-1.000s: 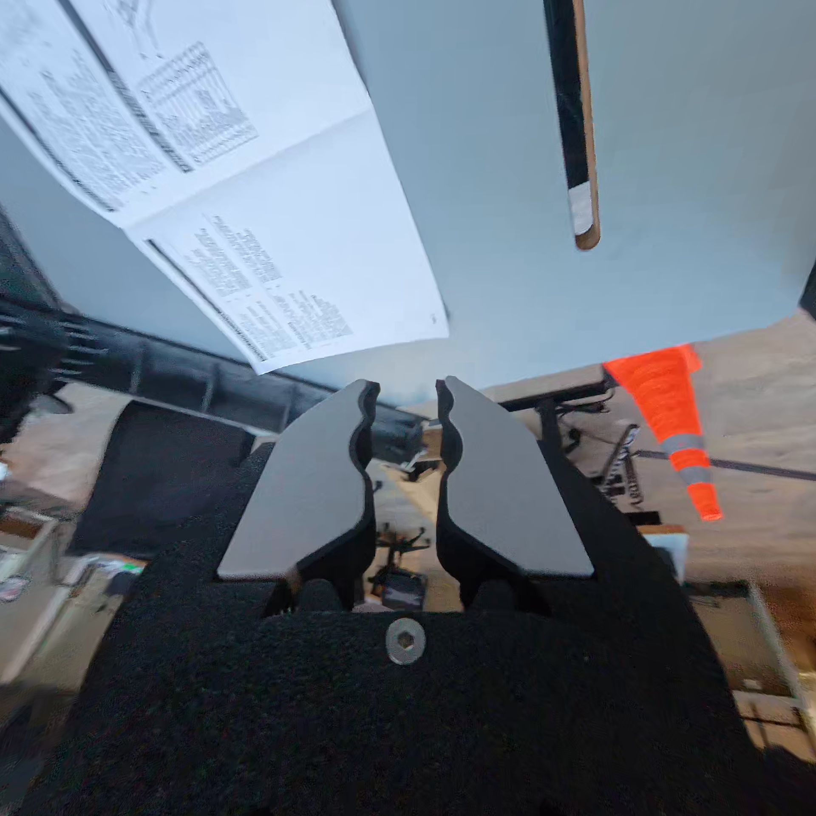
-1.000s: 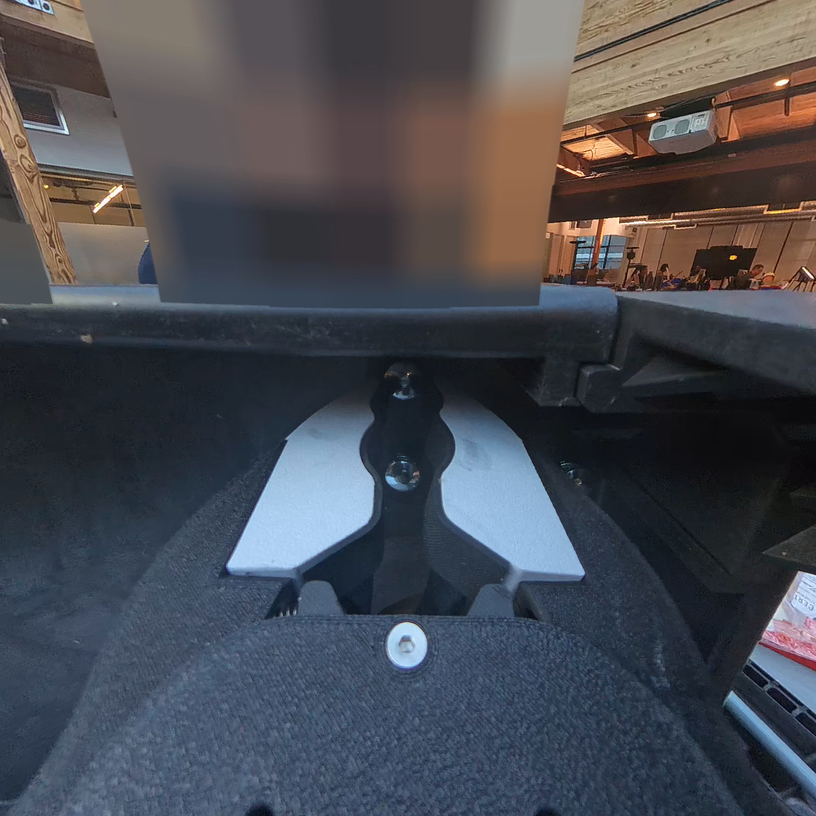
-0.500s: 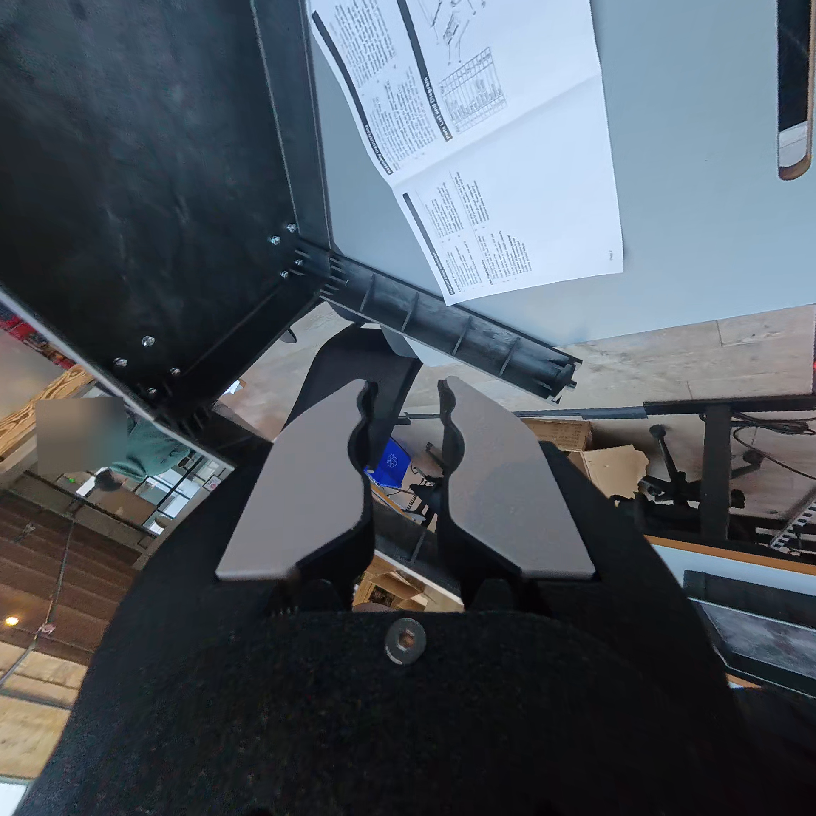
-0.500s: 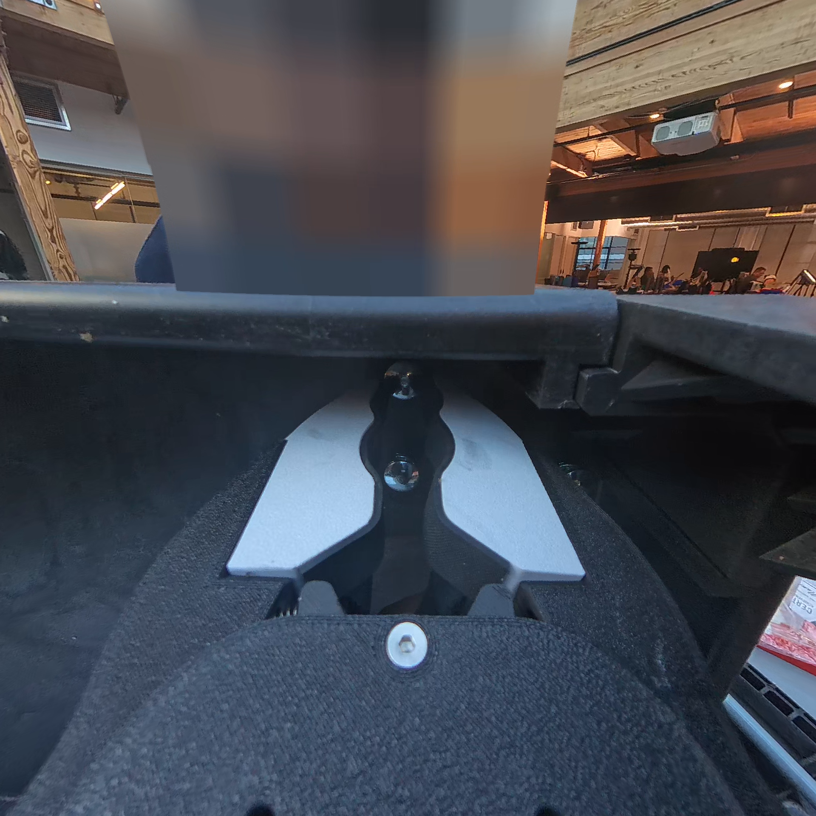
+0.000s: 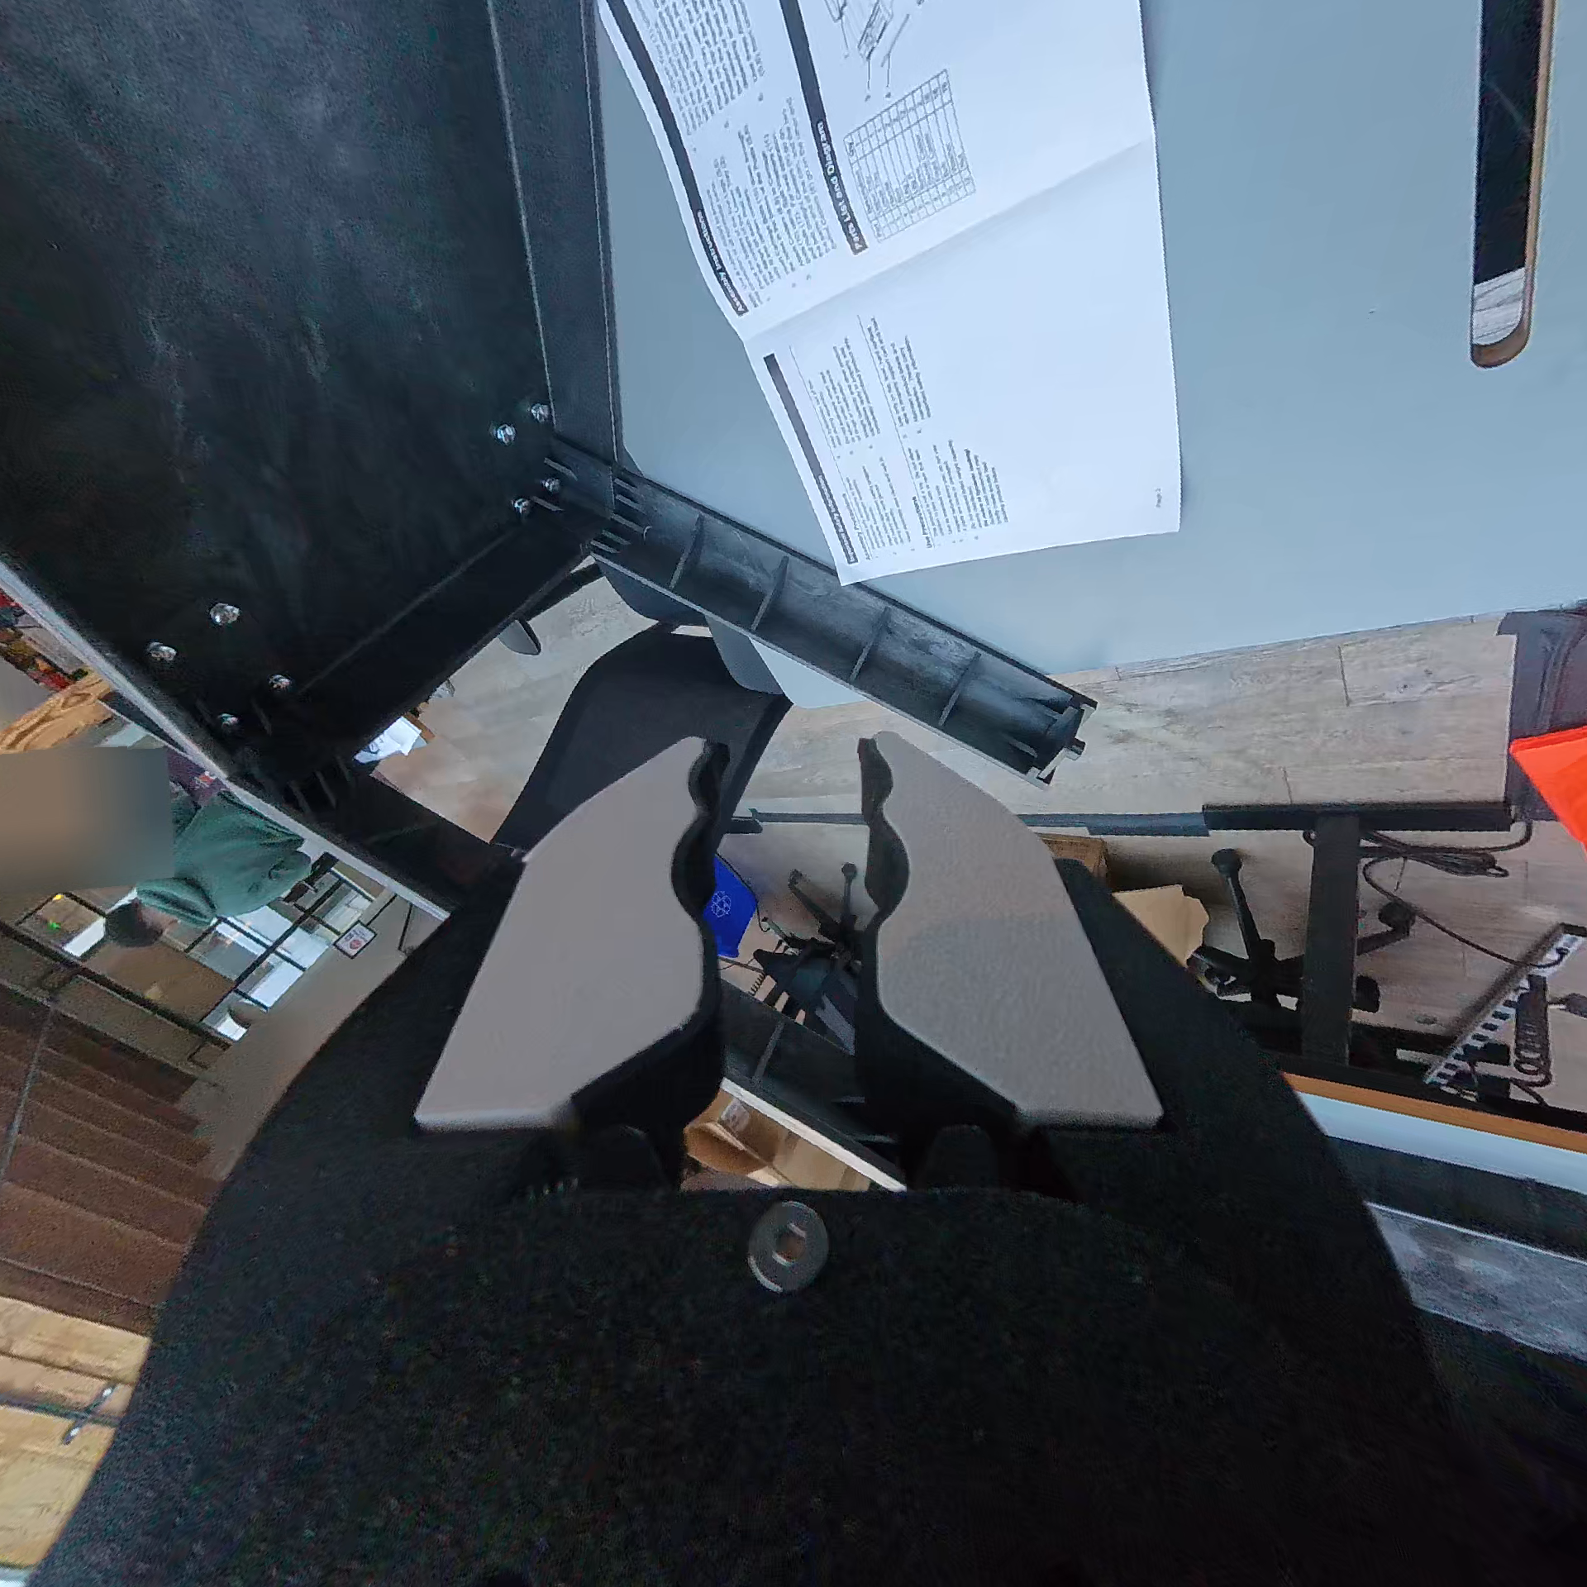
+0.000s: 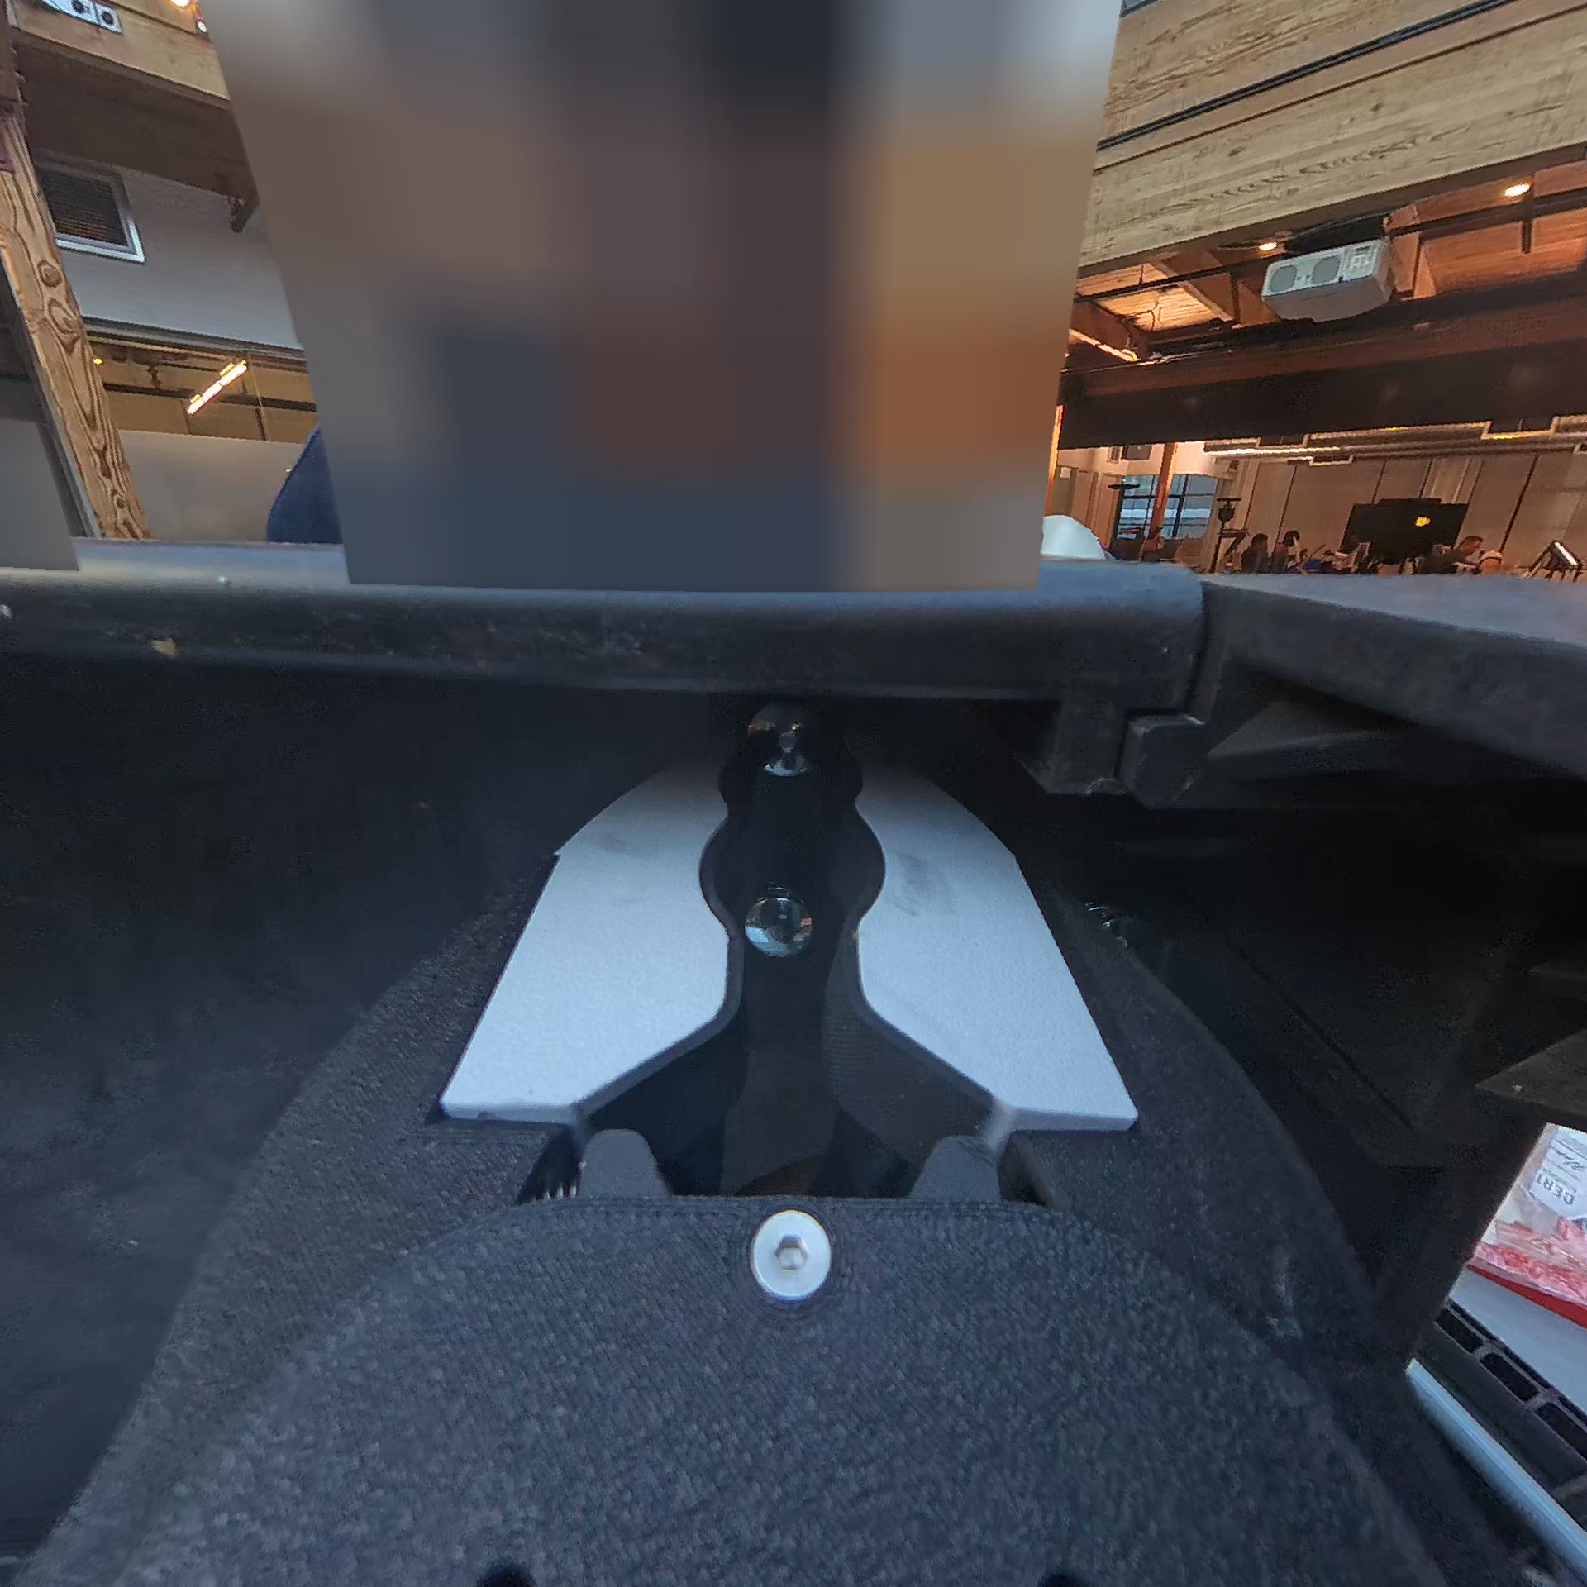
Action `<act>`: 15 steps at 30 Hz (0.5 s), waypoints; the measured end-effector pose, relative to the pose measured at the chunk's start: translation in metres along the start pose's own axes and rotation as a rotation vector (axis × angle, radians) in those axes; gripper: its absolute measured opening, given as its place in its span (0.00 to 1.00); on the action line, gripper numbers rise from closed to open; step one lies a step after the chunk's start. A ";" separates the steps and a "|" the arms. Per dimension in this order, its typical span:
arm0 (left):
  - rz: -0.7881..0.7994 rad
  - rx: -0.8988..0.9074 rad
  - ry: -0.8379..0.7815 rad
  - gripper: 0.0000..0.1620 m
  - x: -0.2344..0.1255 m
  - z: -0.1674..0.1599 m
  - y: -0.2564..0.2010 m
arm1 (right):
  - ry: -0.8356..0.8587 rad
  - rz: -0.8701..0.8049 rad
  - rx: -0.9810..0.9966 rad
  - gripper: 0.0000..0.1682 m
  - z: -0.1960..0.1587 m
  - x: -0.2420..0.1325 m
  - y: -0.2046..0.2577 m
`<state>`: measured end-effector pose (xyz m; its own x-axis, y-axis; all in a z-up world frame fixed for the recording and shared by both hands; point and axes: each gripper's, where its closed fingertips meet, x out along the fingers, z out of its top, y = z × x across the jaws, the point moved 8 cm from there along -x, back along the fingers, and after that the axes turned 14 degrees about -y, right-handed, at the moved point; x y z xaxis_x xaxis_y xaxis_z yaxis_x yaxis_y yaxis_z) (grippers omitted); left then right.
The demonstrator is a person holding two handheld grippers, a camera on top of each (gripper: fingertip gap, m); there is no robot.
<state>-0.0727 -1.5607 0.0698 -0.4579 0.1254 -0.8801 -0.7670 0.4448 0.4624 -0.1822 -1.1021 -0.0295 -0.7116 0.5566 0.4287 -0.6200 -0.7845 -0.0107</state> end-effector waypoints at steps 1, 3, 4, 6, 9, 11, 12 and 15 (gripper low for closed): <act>-0.001 -0.002 0.001 0.20 0.000 -0.002 -0.001 | 0.002 0.001 -0.002 0.11 0.000 0.001 0.000; -0.004 -0.012 -0.007 0.20 0.000 -0.005 -0.003 | 0.006 0.000 -0.006 0.11 0.002 0.001 -0.001; -0.003 -0.015 -0.008 0.20 0.000 -0.006 -0.004 | 0.007 0.000 -0.006 0.11 0.002 0.001 -0.002; -0.001 -0.018 -0.011 0.20 0.000 -0.007 -0.004 | 0.008 -0.003 -0.004 0.11 0.002 0.001 -0.002; -0.011 -0.008 -0.005 0.20 0.005 -0.006 -0.006 | 0.019 -0.006 0.003 0.11 0.002 0.002 -0.003; -0.022 -0.003 0.015 0.20 0.011 -0.007 -0.010 | 0.027 -0.005 -0.001 0.11 0.003 0.002 -0.003; -0.024 -0.003 0.018 0.20 0.013 -0.007 -0.011 | 0.026 -0.004 0.000 0.11 0.003 0.002 -0.003; -0.002 -0.014 0.006 0.20 0.009 -0.007 -0.009 | 0.017 -0.004 0.003 0.11 0.002 0.001 -0.002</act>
<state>-0.0728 -1.5700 0.0586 -0.4587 0.1188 -0.8806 -0.7743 0.4328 0.4617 -0.1814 -1.1009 -0.0267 -0.7148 0.5644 0.4130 -0.6219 -0.7831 -0.0063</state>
